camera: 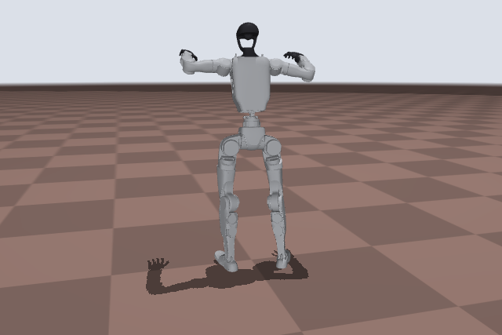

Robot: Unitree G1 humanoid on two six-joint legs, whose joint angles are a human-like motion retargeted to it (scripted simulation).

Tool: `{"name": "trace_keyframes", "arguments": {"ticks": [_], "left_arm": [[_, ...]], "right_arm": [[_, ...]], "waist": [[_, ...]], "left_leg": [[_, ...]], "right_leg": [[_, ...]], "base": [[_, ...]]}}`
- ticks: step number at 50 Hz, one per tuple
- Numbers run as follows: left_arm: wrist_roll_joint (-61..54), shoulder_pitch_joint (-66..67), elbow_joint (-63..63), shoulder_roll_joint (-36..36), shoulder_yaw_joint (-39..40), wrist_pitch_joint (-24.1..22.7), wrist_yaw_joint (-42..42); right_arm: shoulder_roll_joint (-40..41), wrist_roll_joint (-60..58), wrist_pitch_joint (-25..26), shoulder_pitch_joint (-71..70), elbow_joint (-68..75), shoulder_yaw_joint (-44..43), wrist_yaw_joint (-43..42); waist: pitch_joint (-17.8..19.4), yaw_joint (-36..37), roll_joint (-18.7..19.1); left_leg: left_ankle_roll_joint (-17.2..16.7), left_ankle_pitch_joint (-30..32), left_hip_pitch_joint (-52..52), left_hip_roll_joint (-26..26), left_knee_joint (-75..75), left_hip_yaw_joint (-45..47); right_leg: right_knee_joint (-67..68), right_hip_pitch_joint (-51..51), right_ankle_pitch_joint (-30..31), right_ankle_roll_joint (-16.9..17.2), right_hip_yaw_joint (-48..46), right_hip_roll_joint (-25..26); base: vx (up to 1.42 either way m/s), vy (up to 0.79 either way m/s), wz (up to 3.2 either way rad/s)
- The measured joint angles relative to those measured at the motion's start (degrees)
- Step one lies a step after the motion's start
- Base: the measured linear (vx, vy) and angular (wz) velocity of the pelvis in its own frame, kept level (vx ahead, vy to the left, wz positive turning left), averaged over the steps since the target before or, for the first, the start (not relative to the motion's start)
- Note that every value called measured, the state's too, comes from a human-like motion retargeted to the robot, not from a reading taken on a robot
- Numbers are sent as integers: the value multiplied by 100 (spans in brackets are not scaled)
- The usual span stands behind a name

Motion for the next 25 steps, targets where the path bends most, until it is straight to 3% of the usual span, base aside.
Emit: {"name": "trace_keyframes", "arguments": {"ticks": [25], "left_arm": [[-232,352,-44,195,425,41,-94]], "right_arm": [[-114,134,20,-160,-50,126,70]], "waist": [[-161,-204,-66]], "left_leg": [[12,-23,51,32,-11,128]], "right_leg": [[7,-42,20,35,134,25]], "base": [[0,0,0]]}}
